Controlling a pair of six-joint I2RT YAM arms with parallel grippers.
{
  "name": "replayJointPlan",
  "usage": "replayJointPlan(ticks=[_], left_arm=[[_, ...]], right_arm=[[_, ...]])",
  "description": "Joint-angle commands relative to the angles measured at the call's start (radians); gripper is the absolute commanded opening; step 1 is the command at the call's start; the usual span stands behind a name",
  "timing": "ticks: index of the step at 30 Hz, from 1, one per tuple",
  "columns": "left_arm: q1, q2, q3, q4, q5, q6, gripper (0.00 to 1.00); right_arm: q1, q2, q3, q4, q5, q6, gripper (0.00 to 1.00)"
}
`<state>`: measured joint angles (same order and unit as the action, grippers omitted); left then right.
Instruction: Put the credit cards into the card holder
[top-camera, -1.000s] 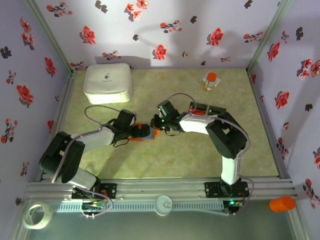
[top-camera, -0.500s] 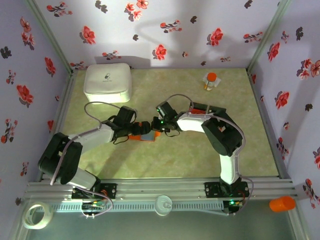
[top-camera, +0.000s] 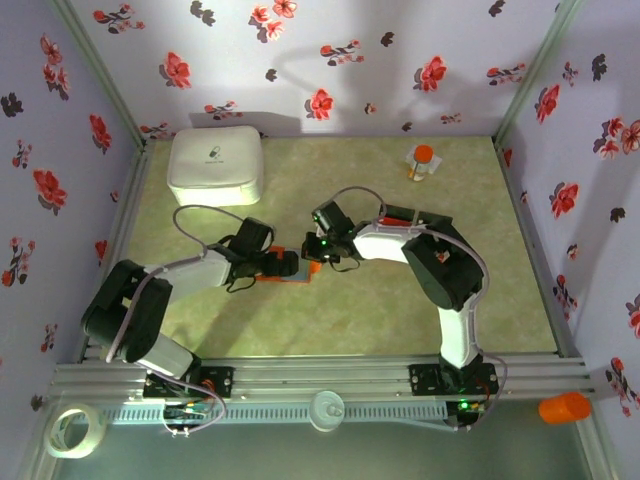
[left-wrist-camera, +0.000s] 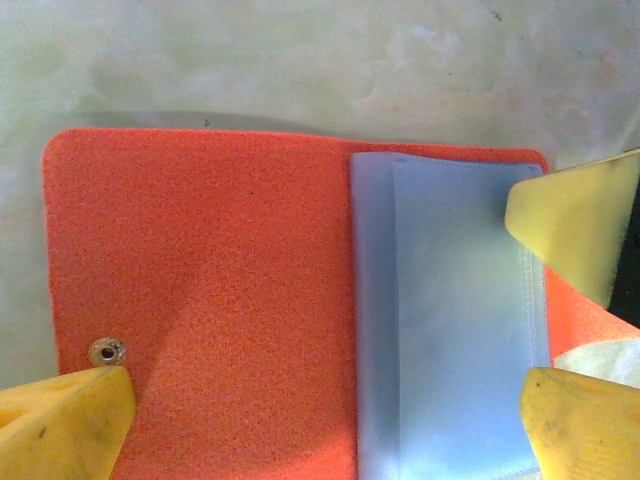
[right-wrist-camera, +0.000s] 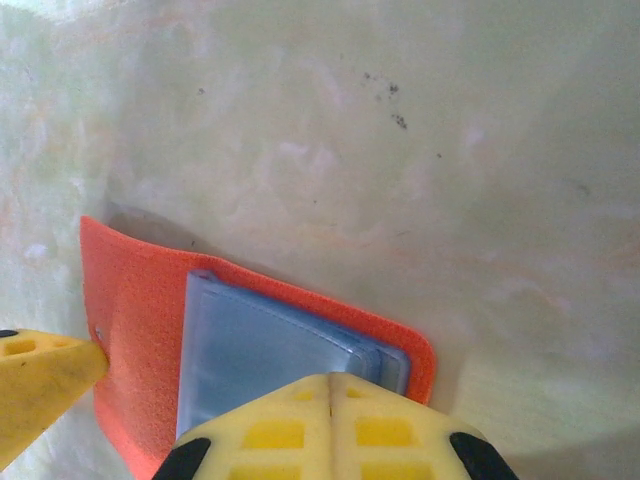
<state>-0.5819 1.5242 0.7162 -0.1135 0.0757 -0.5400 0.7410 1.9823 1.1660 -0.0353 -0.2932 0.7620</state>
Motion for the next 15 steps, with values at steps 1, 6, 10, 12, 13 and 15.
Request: replayJointPlan(ticks=[1,6,10,12,13,15], left_arm=[[-0.006,0.010,-0.034,0.010,-0.018,0.023,1.00],[-0.006,0.011,-0.044,0.026,-0.014,0.021,1.00],[-0.006,0.015,-0.049,0.022,-0.019,0.025,1.00],[-0.004,0.018,-0.047,0.014,-0.028,0.024,1.00],[-0.006,0.020,-0.046,0.001,-0.039,0.022,1.00],[-0.006,0.030,-0.035,-0.033,-0.070,0.018,1.00]], right_arm=[[-0.008,0.046,0.017,-0.041,-0.029,-0.005,0.00],[-0.004,0.071,0.025,0.008,-0.065,0.039,0.00],[0.000,0.081,0.027,0.035,-0.079,0.067,0.00],[0.000,0.083,0.024,0.049,-0.084,0.080,0.00],[0.000,0.083,0.023,0.054,-0.086,0.084,0.00],[0.000,0.085,0.019,0.064,-0.088,0.093,0.00]])
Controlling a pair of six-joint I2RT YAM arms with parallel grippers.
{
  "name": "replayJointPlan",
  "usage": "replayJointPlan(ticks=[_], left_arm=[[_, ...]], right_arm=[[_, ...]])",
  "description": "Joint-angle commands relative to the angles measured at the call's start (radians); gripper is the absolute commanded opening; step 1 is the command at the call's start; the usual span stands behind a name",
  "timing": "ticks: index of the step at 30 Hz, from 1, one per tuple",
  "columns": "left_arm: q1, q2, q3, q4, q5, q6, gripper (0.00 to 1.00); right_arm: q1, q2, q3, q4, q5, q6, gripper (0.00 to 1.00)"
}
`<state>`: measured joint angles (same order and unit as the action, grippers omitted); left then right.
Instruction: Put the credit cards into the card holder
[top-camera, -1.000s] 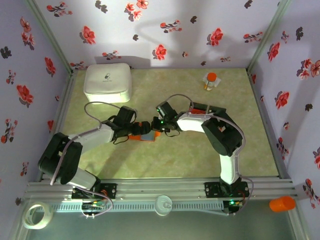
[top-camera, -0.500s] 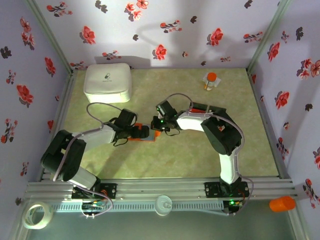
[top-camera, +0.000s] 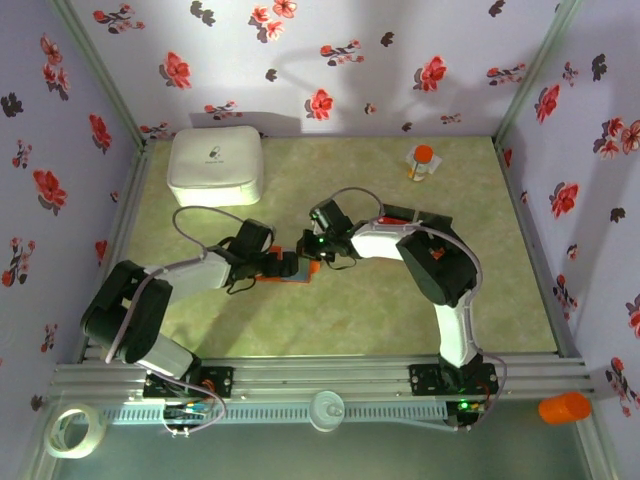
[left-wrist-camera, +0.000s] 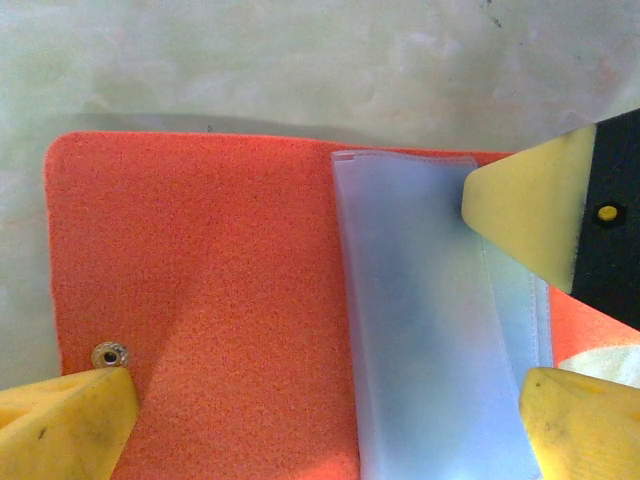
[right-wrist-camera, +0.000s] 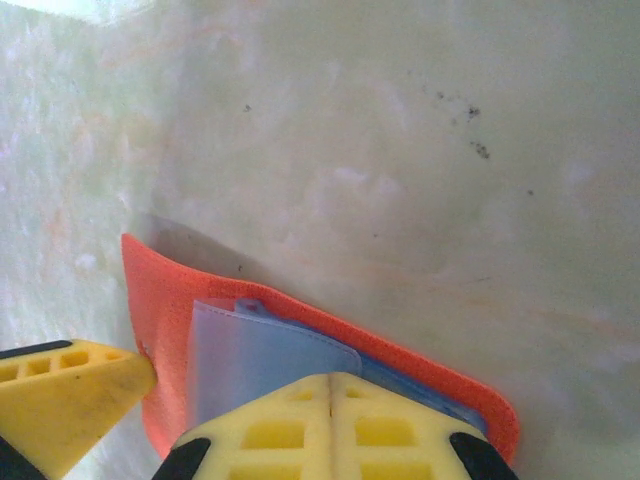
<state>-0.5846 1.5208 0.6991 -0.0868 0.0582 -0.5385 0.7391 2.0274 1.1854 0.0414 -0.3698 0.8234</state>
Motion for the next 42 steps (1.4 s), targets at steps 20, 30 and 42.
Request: replayJointPlan(ticks=[20,30,42], left_arm=[[-0.011,0.073,-0.003,-0.089,-0.058,0.035,0.55],[-0.015,0.070,-0.006,-0.087,-0.058,0.033,0.52],[-0.017,0.071,-0.005,-0.087,-0.058,0.033,0.52]], right_arm=[[-0.003,0.020,-0.004,0.017,-0.027,0.054,0.00],[-0.010,-0.046,-0.012,0.019,0.001,0.056,0.37],[-0.010,-0.053,-0.050,0.058,0.007,0.087,0.52]])
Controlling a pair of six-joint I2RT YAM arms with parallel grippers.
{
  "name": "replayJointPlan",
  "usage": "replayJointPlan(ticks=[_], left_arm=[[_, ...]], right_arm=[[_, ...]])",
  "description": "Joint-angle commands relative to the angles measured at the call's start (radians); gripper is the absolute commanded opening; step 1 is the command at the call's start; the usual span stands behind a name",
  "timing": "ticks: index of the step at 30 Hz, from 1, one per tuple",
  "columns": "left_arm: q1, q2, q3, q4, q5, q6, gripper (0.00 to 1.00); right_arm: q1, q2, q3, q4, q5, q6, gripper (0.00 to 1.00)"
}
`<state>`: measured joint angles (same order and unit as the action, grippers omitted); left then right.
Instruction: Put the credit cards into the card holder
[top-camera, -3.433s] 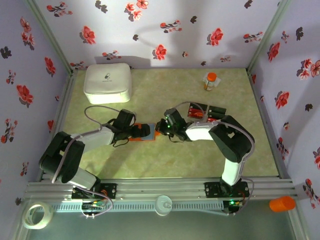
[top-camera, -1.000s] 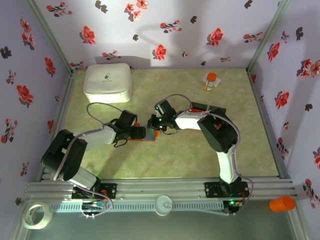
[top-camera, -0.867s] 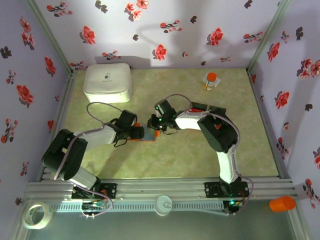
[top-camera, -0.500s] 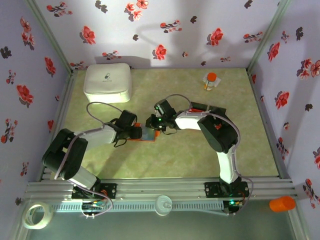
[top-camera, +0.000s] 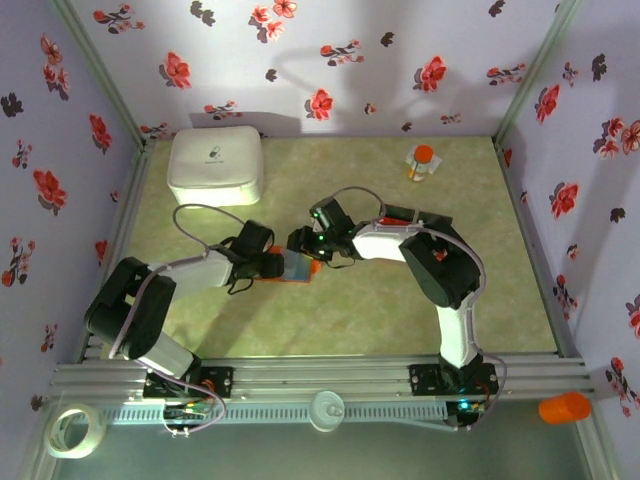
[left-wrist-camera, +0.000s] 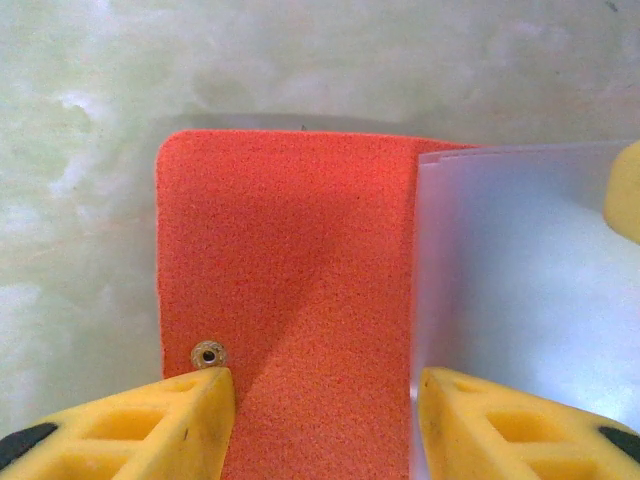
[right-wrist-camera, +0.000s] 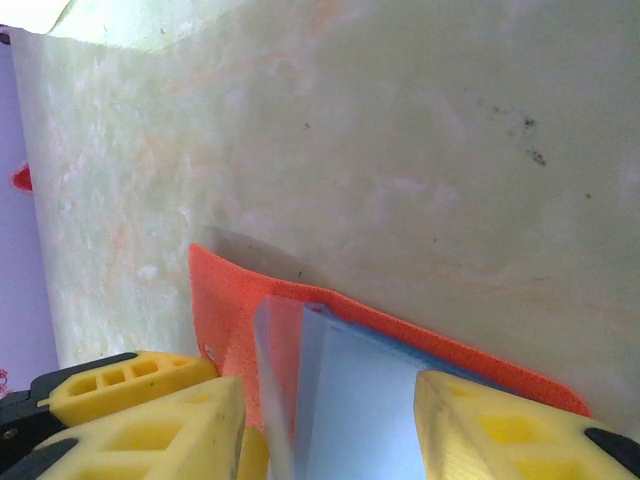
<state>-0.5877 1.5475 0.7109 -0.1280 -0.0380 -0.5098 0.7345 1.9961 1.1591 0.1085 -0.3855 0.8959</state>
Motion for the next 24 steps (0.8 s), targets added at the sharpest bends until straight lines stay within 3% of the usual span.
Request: replayJointPlan(ticks=[1,6,17,24], left_arm=[[-0.014,0.044,-0.017,-0.045,0.038,0.004,0.52],[-0.014,0.042,-0.018,-0.045,0.038,0.004,0.52],[-0.014,0.025,-0.004,-0.053,0.038,0.003,0.53],[-0.014,-0.003,0.002,-0.061,0.038,-0.005,0.58]], right_arm=[[-0.006,-0.024,-0.030,0.000,0.025,0.018,0.55],[-0.006,-0.025,-0.037,0.021,0.009,0.029,0.55],[-0.006,-0.003,0.009,0.043,-0.070,0.043,0.35],[-0.004,0.003,0.027,0.072,-0.116,0.066,0.29]])
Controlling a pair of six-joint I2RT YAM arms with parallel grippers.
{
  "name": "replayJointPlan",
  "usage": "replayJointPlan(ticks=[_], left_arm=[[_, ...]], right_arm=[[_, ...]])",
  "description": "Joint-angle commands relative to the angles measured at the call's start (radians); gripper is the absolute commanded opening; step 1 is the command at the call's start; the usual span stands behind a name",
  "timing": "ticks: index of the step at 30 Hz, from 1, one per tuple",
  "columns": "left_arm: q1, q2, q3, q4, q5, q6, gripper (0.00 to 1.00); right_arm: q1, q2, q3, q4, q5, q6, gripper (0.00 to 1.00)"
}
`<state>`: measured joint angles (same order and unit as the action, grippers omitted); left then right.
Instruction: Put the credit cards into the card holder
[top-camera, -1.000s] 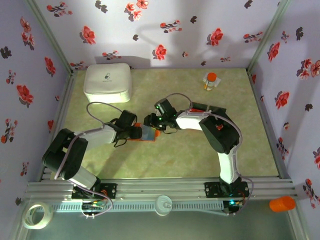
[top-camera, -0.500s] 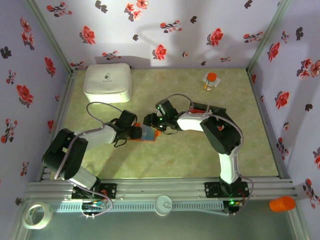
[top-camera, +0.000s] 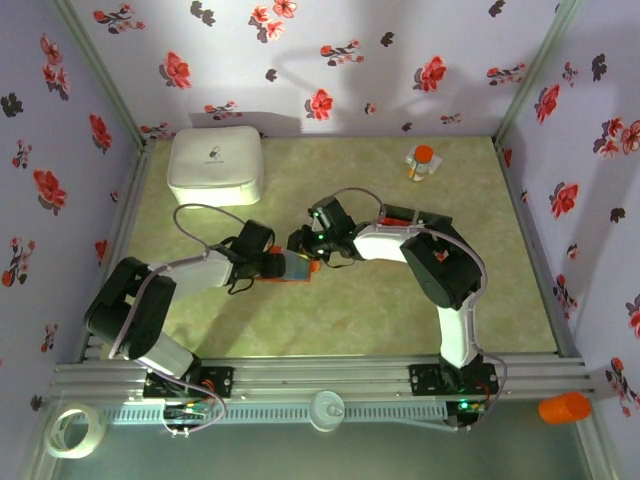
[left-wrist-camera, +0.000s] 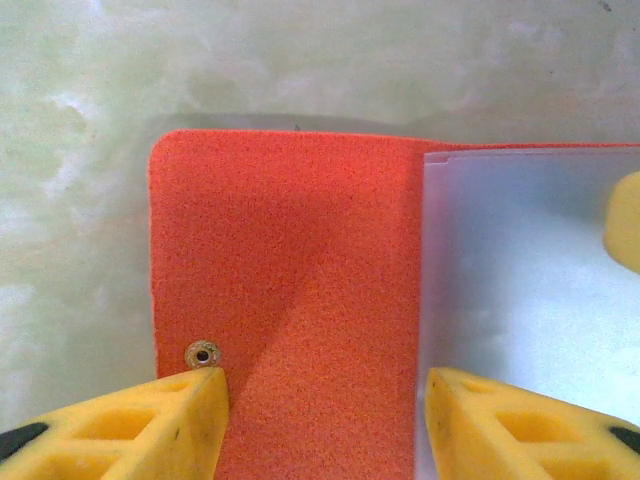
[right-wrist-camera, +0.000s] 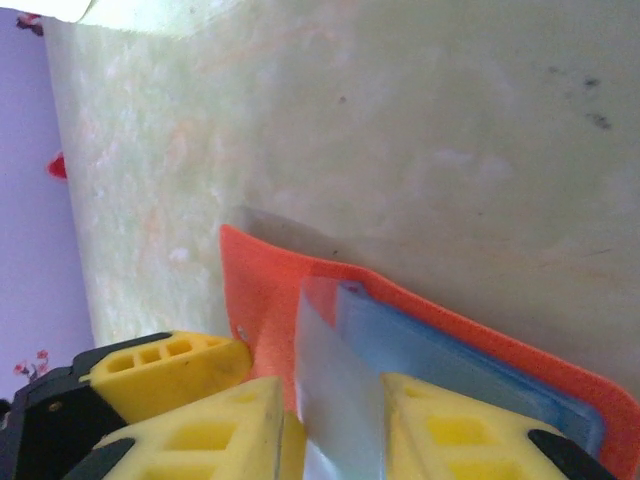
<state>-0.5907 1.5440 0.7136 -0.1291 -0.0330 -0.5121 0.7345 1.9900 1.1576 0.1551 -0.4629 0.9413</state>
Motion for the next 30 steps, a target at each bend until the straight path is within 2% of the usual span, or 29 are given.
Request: replayJointPlan(ticks=[1,2,5,9,10,21,30], left_arm=[[-0.011,-0.009,0.000,-0.061,0.032,-0.007,0.60],[-0.011,-0.020,0.002,-0.064,0.032,-0.010,0.63],[-0.004,-0.063,0.010,-0.080,0.020,-0.024,0.79],[0.016,-0.154,0.009,-0.093,0.007,-0.063,0.98],[0.021,-0.178,0.007,-0.092,0.003,-0.072,1.00],[0.110,-0.436,-0.054,-0.120,-0.067,-0.188,1.00],[0.156,-0.483,-0.066,-0.140,-0.056,-0.194,1.00]], right_arm=[[-0.004,0.008,0.026,0.032,-0.044,0.027,0.29],[-0.004,0.005,0.025,0.041,-0.049,0.035,0.29],[-0.001,-0.006,0.022,0.064,-0.061,0.057,0.31],[0.014,-0.022,0.030,0.052,-0.053,0.065,0.40],[0.016,-0.024,0.032,0.049,-0.051,0.066,0.42],[0.065,-0.008,0.074,0.068,-0.029,0.119,0.52],[0.094,0.094,0.136,0.103,-0.023,0.160,0.54]])
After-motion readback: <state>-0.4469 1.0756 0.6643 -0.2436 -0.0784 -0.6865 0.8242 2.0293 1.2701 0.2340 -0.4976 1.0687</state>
